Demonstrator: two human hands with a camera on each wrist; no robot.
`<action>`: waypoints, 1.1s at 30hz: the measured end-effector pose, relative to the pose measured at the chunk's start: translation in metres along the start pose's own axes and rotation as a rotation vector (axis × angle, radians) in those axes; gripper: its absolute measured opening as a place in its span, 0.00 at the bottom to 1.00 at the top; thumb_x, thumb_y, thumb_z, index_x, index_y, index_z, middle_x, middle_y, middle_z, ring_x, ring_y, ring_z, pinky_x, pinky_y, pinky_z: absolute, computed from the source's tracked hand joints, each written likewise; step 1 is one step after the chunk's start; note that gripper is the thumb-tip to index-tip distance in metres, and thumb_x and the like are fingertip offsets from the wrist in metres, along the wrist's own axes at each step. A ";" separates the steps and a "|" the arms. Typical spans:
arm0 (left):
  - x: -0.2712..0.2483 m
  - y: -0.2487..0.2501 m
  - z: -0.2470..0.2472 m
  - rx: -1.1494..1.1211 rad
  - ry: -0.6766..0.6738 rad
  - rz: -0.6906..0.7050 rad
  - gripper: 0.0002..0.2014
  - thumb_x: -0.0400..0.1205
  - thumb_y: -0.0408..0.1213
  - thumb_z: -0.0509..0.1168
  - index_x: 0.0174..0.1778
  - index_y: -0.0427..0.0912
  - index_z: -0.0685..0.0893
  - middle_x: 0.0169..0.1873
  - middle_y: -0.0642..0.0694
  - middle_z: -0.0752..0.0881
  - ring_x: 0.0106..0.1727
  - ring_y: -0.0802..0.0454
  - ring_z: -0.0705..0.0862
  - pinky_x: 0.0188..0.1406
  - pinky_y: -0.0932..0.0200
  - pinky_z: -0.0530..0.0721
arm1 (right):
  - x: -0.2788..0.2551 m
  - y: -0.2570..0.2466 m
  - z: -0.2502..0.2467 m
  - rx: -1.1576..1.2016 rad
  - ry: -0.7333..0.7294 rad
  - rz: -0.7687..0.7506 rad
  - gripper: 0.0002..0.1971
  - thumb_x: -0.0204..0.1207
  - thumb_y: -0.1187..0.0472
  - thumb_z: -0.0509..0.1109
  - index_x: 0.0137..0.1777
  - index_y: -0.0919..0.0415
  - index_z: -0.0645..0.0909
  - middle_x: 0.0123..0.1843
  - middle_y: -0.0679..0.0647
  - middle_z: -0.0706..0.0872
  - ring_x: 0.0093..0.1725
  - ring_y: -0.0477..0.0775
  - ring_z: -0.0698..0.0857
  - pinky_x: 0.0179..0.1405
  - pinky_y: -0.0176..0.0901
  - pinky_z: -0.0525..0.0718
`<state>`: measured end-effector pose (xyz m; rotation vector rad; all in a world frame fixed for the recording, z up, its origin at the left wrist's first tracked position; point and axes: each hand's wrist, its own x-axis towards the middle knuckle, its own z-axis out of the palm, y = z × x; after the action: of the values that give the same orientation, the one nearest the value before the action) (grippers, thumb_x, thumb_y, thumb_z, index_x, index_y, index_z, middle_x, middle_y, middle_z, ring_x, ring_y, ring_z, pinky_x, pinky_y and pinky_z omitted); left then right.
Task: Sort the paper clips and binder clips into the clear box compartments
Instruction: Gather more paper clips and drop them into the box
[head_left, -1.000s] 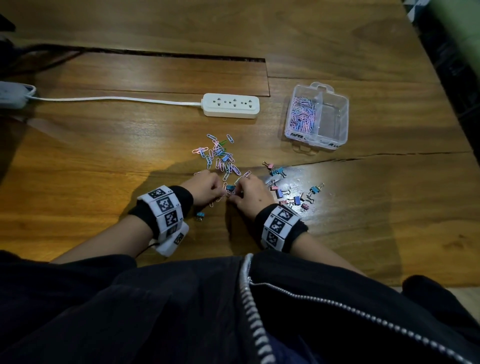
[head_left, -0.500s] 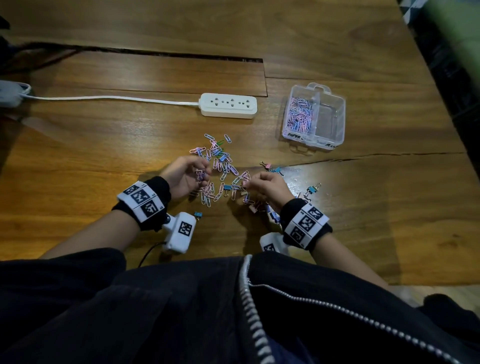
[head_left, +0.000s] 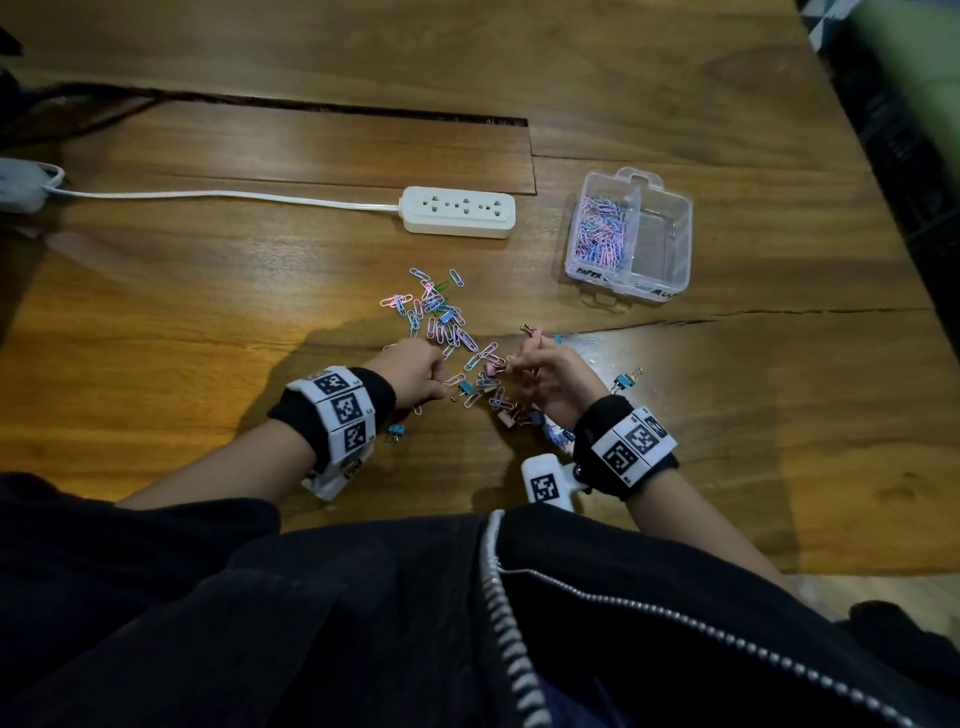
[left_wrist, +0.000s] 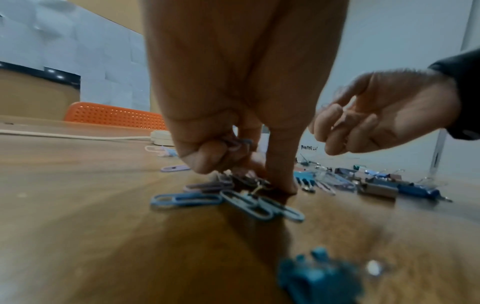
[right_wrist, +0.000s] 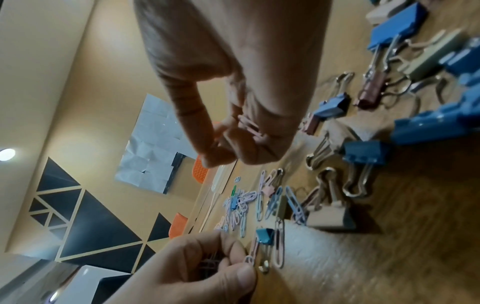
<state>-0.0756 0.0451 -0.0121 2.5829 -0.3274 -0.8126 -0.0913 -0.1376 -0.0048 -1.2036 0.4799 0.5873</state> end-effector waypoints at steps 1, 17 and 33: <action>0.001 0.000 0.000 0.022 -0.015 0.013 0.04 0.80 0.36 0.64 0.44 0.39 0.79 0.40 0.48 0.77 0.43 0.53 0.76 0.46 0.62 0.77 | 0.000 0.000 0.000 -0.011 0.011 0.014 0.14 0.74 0.77 0.57 0.35 0.58 0.70 0.29 0.52 0.80 0.28 0.47 0.78 0.24 0.33 0.70; -0.008 -0.033 -0.026 -0.953 -0.050 -0.122 0.10 0.79 0.33 0.64 0.32 0.43 0.73 0.29 0.47 0.77 0.24 0.58 0.75 0.20 0.70 0.76 | 0.007 0.027 0.016 -1.426 0.246 -0.143 0.17 0.73 0.55 0.71 0.56 0.65 0.76 0.59 0.60 0.77 0.59 0.58 0.78 0.59 0.50 0.79; 0.008 -0.022 -0.007 0.050 0.060 0.050 0.09 0.80 0.43 0.64 0.45 0.40 0.79 0.42 0.48 0.77 0.42 0.53 0.75 0.43 0.62 0.74 | -0.004 0.001 -0.006 -0.457 0.123 -0.150 0.11 0.80 0.72 0.57 0.42 0.58 0.75 0.34 0.52 0.76 0.33 0.46 0.75 0.35 0.37 0.74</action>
<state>-0.0630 0.0642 -0.0203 2.6283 -0.3973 -0.7166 -0.0953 -0.1441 -0.0043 -1.7026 0.3631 0.5098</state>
